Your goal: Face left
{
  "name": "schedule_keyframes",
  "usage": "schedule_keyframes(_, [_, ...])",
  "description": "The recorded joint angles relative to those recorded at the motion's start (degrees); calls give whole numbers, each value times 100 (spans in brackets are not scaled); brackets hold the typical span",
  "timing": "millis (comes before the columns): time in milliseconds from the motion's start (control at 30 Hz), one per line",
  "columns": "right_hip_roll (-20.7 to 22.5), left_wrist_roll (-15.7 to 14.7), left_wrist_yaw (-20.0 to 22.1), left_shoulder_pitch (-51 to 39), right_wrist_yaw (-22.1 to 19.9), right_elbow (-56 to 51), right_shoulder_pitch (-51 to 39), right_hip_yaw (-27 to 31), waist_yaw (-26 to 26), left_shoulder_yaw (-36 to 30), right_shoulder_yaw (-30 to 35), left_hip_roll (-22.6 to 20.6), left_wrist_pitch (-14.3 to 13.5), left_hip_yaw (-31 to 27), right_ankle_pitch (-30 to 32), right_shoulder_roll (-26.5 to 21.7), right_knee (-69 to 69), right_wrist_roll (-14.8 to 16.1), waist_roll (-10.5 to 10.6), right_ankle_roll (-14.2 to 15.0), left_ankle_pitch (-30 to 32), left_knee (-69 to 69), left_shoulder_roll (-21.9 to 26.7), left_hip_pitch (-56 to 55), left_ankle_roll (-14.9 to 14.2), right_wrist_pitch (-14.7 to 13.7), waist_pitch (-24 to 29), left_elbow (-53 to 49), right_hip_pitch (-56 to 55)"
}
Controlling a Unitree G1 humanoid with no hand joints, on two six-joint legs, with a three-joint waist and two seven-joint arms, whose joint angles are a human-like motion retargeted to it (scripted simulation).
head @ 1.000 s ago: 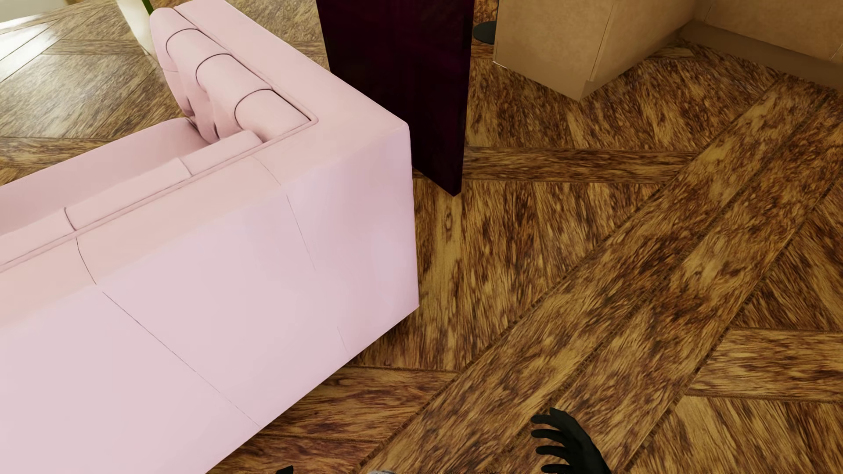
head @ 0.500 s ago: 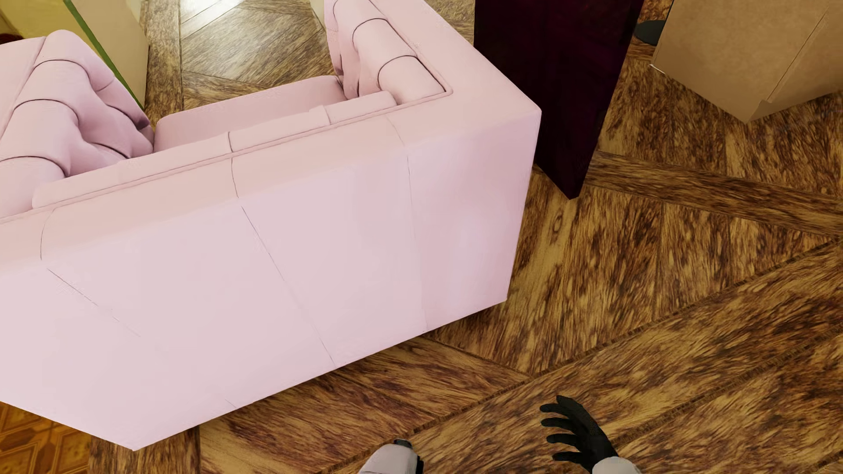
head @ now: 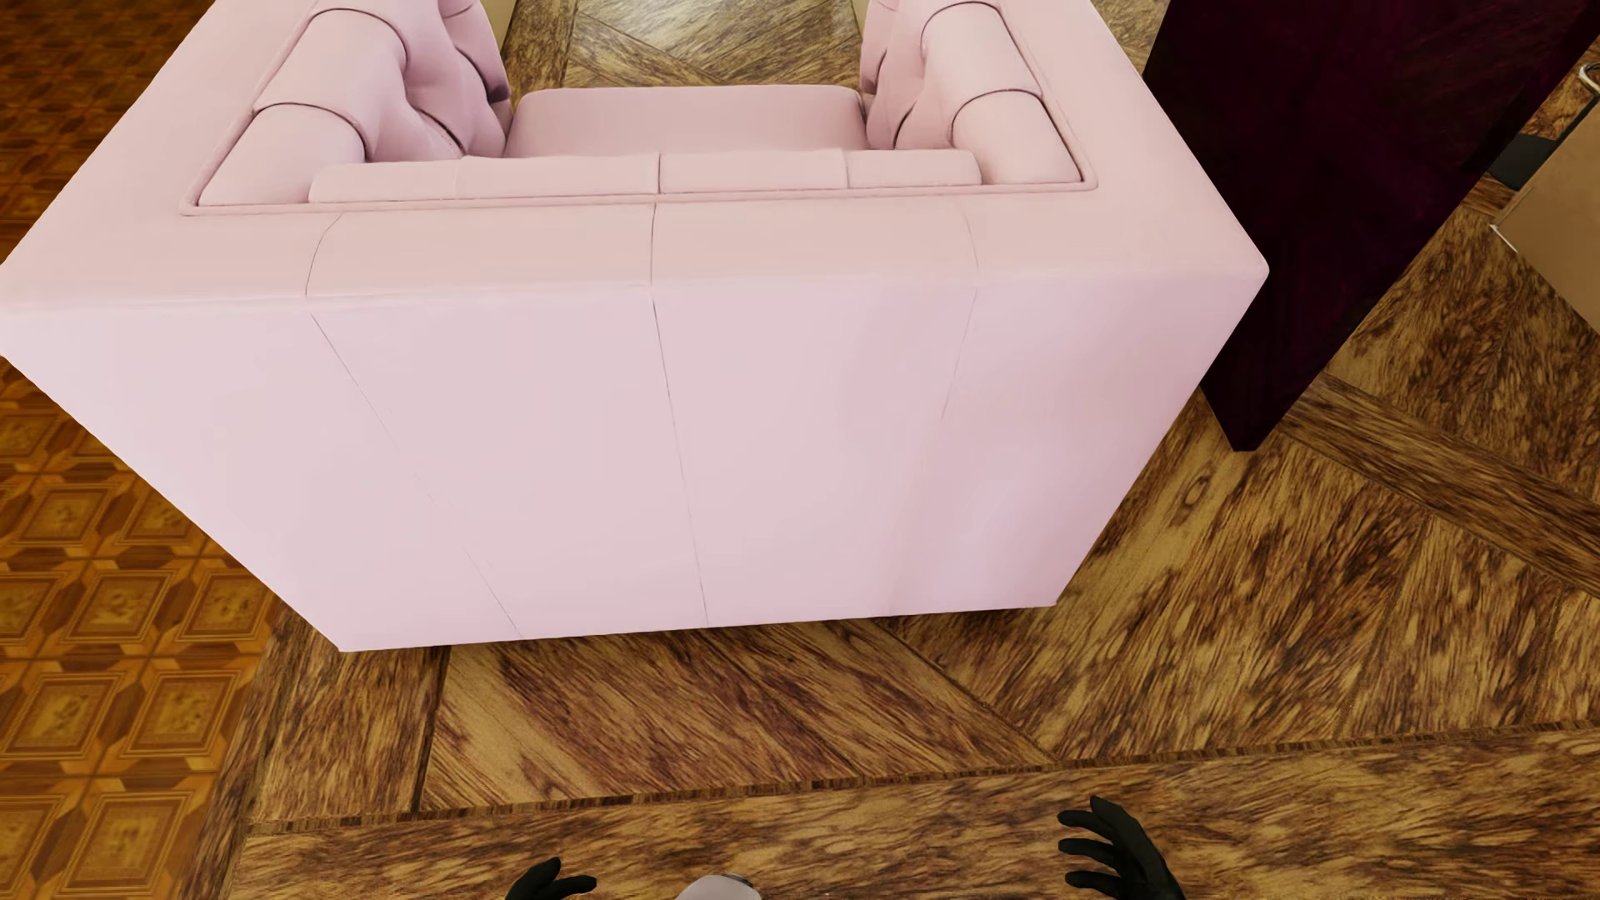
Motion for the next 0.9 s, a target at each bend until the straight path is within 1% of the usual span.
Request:
schedule_keyframes(33, [1,116,76,4,15,-88,-138,-1,-19,-91,89,-29,30,-76,271,14,391,51,73,-3,50,-27,8,13,8,95,86,71,-186])
schedule_keyframes(67, [-8,221,173,120,61,-154,-400,46,-99,-114,161,-79,42,-150,770,31,965,62,113,-39,148,-137,-51,76,13,236,177,128,-480])
schedule_keyframes(100, [57,253,252,184,130,-63,-432,140,-64,-130,129,-118,62,-236,964,23,987,40,98,-126,258,-300,37,114,1,138,135,96,-565])
schedule_keyframes(133, [142,284,328,197,210,47,-370,232,21,-23,19,-164,87,-284,765,23,660,-7,27,-236,375,-499,19,160,-14,-12,54,100,-525])
schedule_keyframes(167, [92,315,409,196,292,199,-204,292,143,44,-77,-299,127,-292,402,-100,-302,-55,-99,-421,429,-574,-109,125,-8,-231,-54,-81,-252])
schedule_keyframes(200, [60,288,393,77,354,183,-143,197,223,-203,-107,-154,113,-159,424,-297,-357,-64,4,46,448,-517,-62,45,-32,-234,-120,28,-202])
schedule_keyframes(233, [8,244,295,5,383,121,-250,153,189,-122,-55,-56,102,-17,379,-207,-289,-66,10,262,517,-582,35,61,-60,-134,-133,147,-193])
schedule_keyframes(267, [-14,183,223,-73,407,12,-114,61,253,-122,40,-4,167,11,394,-140,-358,-43,102,182,556,-620,-65,97,-69,-150,-164,40,-89])
schedule_keyframes(300, [-47,131,142,-46,458,93,-135,-16,202,-177,100,37,192,70,365,-31,-330,2,188,-94,551,-557,-170,54,-72,-117,-217,43,-61])
schedule_keyframes(333, [-65,98,27,-6,536,79,-225,-41,134,-122,156,42,218,79,337,61,-286,45,250,-127,559,-539,-169,61,-77,8,-222,86,-43])
schedule_keyframes(367, [-120,104,-67,-24,630,-63,-142,-79,170,-135,181,-6,266,52,361,17,-320,89,252,-73,641,-647,-74,62,-83,84,-254,88,-52])
schedule_keyframes(400, [-161,134,-88,-26,696,-39,-43,-97,257,-83,87,-54,311,11,367,-51,-352,123,262,-58,731,-755,-30,86,-88,77,-243,-1,-15])
schedule_keyframes(433, [-179,151,-57,47,741,-13,-9,-177,309,-29,77,-23,316,11,380,-106,-378,136,305,-66,788,-787,-84,31,-99,100,-279,34,-18])
schedule_keyframes(467, [-238,178,8,158,762,-153,19,-232,393,-31,130,23,320,97,337,-85,-303,105,288,-74,858,-821,-98,13,-125,177,-258,70,-35])
schedule_keyframes(500, [-313,178,68,246,794,-90,-69,-282,453,-65,145,0,378,129,327,-84,-292,64,234,-81,869,-915,-20,17,-106,182,-246,110,-42])
schedule_keyframes(533, [-328,179,109,214,825,-70,-42,-331,577,55,123,20,504,153,341,-88,-360,15,217,-100,824,-996,1,23,-129,134,-242,84,10])
schedule_keyframes(567, [-307,208,189,263,865,148,-78,-331,669,22,146,44,613,201,383,-147,-511,-39,191,-117,767,-1139,-39,14,-117,56,-298,1,63])
schedule_keyframes(600, [-302,263,235,354,930,179,-309,-401,526,-21,90,156,715,330,419,-183,-612,-121,281,-119,287,-921,-59,16,256,60,-249,-18,194])
schedule_keyframes(633, [-330,359,253,215,955,-38,-326,-486,396,-14,12,275,828,458,350,-217,-519,-191,358,-113,90,-718,-87,-57,288,1,-216,60,219])
schedule_keyframes(667, [-378,445,288,42,894,-9,-238,-559,386,-130,86,333,912,462,236,-182,-368,-250,352,-104,502,-803,-95,-87,-341,-154,-251,-14,158])
schedule_keyframes(700, [-355,405,286,36,828,-127,-172,-491,288,-214,144,297,855,398,197,-139,-162,-278,375,-90,1004,-919,-45,-21,-88,-173,-215,-32,148])
schedule_keyframes(733, [-316,312,270,64,766,-250,-107,-359,152,-179,118,251,728,254,349,-55,308,-278,388,-47,1049,-894,-33,-17,-202,-143,-143,-23,-10])
schedule_keyframes(767, [-252,222,268,160,709,-230,-211,-205,-15,-204,202,204,530,83,828,13,1041,-266,399,-3,1091,-894,-82,28,-230,14,-27,102,-299])
schedule_keyframes(800, [-77,34,261,294,721,-96,-300,73,-39,-184,187,149,258,-36,895,14,1018,-239,290,-16,1089,-924,-49,-38,-239,185,-87,157,-441])
schedule_keyframes(833, [53,-156,244,419,781,-18,-288,255,49,-51,68,51,14,-101,466,-91,238,-206,106,-64,1044,-935,-22,-118,-204,281,-167,86,-295])
schedule_keyframes(867, [20,-216,349,466,817,78,-53,177,341,113,-39,-4,-131,-156,310,-279,-188,-176,11,-137,976,-967,-187,-157,-256,202,-249,-39,-149])
schedule_keyframes(900, [-32,-188,508,362,782,212,-118,29,495,-76,23,79,-150,-29,343,-238,-314,-183,-15,-161,706,-929,-111,-164,153,240,-251,-31,-29])
